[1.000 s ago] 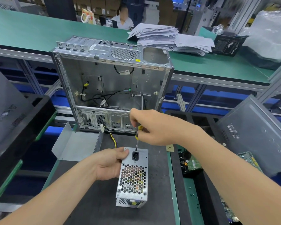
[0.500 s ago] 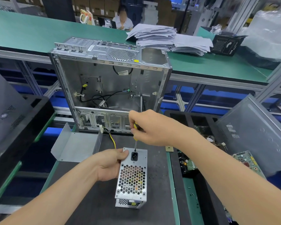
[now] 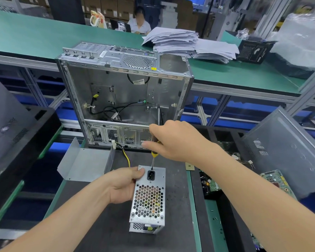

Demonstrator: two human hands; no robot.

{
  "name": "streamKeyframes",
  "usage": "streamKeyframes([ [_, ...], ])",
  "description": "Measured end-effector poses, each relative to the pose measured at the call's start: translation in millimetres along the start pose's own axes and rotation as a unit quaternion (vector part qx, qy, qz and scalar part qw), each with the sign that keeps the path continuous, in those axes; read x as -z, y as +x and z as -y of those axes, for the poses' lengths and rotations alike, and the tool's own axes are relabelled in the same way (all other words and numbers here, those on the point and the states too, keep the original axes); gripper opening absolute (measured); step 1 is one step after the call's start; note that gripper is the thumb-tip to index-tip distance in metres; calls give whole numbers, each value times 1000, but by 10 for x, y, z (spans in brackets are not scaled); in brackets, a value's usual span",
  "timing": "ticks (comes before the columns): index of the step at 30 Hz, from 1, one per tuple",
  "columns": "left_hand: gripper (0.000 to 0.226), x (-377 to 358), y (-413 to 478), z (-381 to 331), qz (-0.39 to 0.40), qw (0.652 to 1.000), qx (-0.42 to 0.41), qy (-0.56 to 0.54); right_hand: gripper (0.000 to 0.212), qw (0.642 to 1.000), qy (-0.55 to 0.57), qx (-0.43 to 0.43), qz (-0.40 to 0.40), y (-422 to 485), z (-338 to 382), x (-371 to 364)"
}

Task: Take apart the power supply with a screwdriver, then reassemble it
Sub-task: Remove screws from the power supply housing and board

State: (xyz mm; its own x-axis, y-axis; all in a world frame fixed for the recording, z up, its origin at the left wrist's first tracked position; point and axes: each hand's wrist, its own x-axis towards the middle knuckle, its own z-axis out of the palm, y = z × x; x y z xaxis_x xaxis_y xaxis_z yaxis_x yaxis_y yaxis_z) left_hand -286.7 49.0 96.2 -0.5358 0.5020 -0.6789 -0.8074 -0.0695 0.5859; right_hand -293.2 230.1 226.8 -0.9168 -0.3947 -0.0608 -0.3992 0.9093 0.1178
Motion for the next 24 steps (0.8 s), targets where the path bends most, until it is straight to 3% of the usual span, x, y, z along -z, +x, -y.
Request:
streamKeyframes([
  [3,32,6,1,3,-1,1000,1,-5,19,990,131,58,14,-25,-30,57],
  [5,32,10,7,4,-2,1000,4,-6,10,983,162,76,32,-27,-37,70],
  [9,33,24,19,6,3,1000,6,-8,37,999,45,12,15,-24,-21,31],
  [14,32,25,35,3,14,1000,5,-5,13,975,193,83,78,-78,-72,104],
  [16,33,37,43,10,16,1000,4,-4,10,984,160,66,46,-60,-24,46],
  [19,32,56,46,16,20,1000,3,-4,30,996,87,30,14,-50,-20,-1],
  [22,32,60,57,18,18,1000,0,-4,14,982,161,90,44,-82,-53,73],
  [24,32,57,68,20,20,1000,0,-4,15,978,164,116,58,-87,-62,88],
])
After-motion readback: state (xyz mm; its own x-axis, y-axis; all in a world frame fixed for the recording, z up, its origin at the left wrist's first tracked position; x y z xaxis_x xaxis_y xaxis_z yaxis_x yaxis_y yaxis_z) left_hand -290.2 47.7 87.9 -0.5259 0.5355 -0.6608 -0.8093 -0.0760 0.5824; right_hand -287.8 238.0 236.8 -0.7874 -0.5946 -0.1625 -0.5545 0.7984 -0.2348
